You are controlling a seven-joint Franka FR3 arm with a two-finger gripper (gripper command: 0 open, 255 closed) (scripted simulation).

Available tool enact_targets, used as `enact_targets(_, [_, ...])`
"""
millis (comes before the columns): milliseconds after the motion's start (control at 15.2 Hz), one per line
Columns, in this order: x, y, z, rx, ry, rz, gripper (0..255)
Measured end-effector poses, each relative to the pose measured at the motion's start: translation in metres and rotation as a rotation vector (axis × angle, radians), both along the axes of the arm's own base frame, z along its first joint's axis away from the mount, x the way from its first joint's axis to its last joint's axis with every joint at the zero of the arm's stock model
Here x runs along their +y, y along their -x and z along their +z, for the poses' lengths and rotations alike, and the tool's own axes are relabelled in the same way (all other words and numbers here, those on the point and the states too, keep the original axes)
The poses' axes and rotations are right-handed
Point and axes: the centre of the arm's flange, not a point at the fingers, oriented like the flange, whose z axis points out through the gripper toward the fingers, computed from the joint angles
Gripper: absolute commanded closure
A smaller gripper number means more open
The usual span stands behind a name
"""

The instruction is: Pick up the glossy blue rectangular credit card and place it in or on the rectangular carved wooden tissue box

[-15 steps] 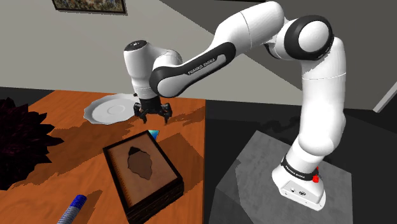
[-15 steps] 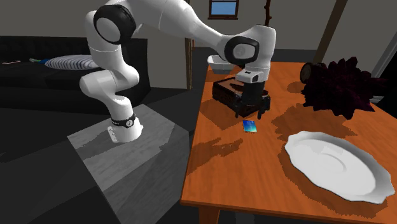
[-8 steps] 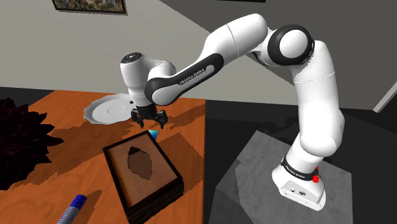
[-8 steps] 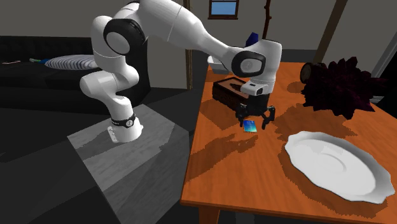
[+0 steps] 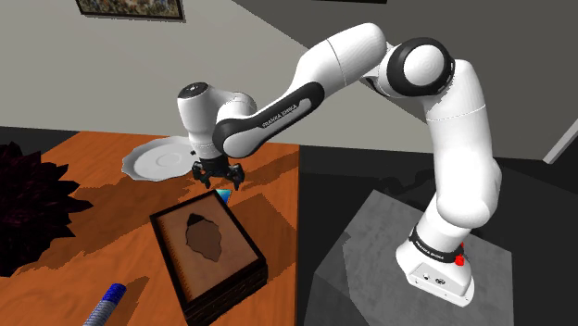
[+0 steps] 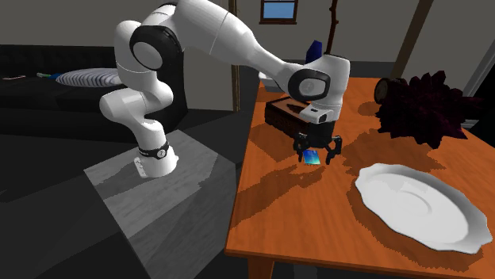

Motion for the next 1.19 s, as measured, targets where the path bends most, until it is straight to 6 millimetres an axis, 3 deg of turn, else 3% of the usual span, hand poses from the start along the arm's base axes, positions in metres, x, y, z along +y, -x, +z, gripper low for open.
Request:
enact_targets(66, [0.000,0.000,0.000,0.000,0.000,0.000,0])
enact_targets(132, [0.000,0.000,0.000,0.000,0.000,0.000,255])
enact_targets(858, [0.000,0.000,0.004,-0.002,-0.001,0.000,255])
enact_targets(1188, [-0.001,0.001,0.027,0.000,0.000,0.000,255])
